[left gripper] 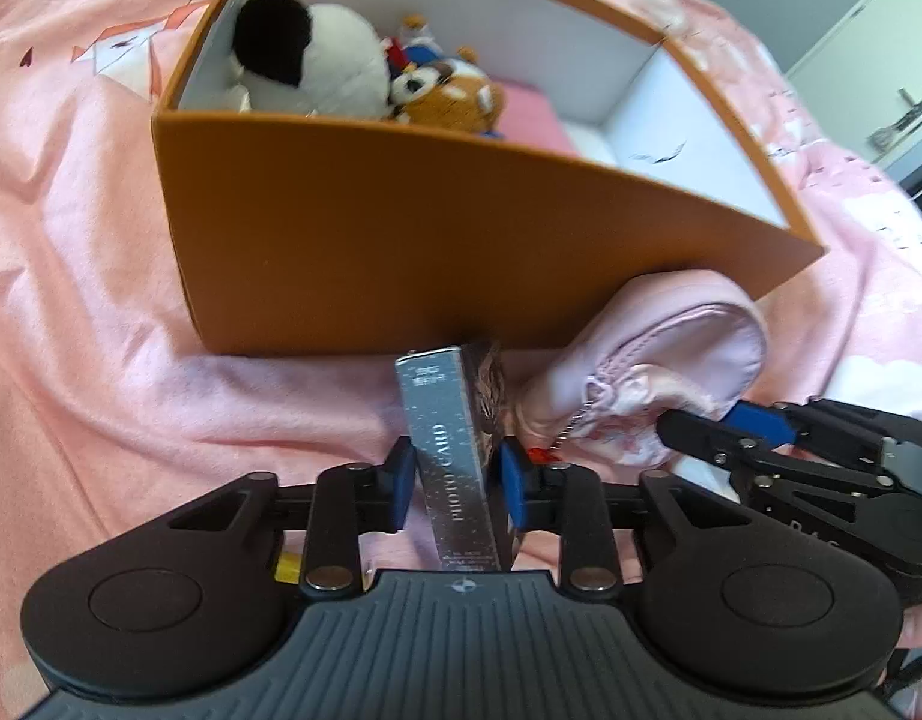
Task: Organize objects
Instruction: 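Lift the pink pouch toward the orange box with the right gripper, then lower the pink pouch into the orange box with the right gripper while the left drops the card box in, then withdraw both grippers from the orange box toward the remaining items, then grasp the long white box with the left gripper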
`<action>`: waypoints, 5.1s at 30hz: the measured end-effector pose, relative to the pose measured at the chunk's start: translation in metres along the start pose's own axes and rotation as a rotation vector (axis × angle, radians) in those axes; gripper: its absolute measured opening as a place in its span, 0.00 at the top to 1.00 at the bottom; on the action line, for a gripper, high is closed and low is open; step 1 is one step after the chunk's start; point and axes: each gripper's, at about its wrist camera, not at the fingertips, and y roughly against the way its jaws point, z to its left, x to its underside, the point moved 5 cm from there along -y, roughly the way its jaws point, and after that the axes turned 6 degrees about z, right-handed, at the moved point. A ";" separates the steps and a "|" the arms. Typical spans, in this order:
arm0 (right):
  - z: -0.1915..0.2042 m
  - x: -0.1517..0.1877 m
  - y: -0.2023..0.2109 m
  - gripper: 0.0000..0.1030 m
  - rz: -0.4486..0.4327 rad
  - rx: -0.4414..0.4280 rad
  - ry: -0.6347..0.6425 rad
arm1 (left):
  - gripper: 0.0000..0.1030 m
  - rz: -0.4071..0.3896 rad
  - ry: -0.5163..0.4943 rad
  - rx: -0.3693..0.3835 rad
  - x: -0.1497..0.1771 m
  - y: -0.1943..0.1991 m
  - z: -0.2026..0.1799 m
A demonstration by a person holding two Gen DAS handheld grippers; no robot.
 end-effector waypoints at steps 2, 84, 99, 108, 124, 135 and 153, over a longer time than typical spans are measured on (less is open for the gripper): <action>0.001 0.000 0.007 0.77 -0.005 -0.010 0.005 | 0.74 -0.013 -0.012 0.028 0.001 0.008 -0.002; -0.071 -0.209 -0.089 0.82 0.257 -0.119 -0.294 | 0.60 -0.004 -0.106 0.037 -0.147 0.000 0.003; -0.064 -0.206 -0.072 0.60 0.204 -0.095 -0.247 | 0.59 -0.075 -0.129 0.058 -0.138 0.025 -0.010; -0.054 -0.170 0.023 0.59 0.011 -0.133 -0.179 | 0.59 -0.132 -0.212 0.174 -0.091 0.072 -0.048; -0.070 0.009 0.082 0.75 -0.032 0.030 -0.254 | 0.59 0.011 -0.103 0.329 -0.004 0.012 -0.084; -0.081 0.060 0.053 0.88 0.047 0.011 -0.313 | 0.33 0.070 0.035 0.305 0.010 -0.042 -0.091; -0.095 0.065 0.040 0.88 0.051 -0.053 -0.377 | 0.49 0.169 0.112 0.338 0.014 -0.092 -0.097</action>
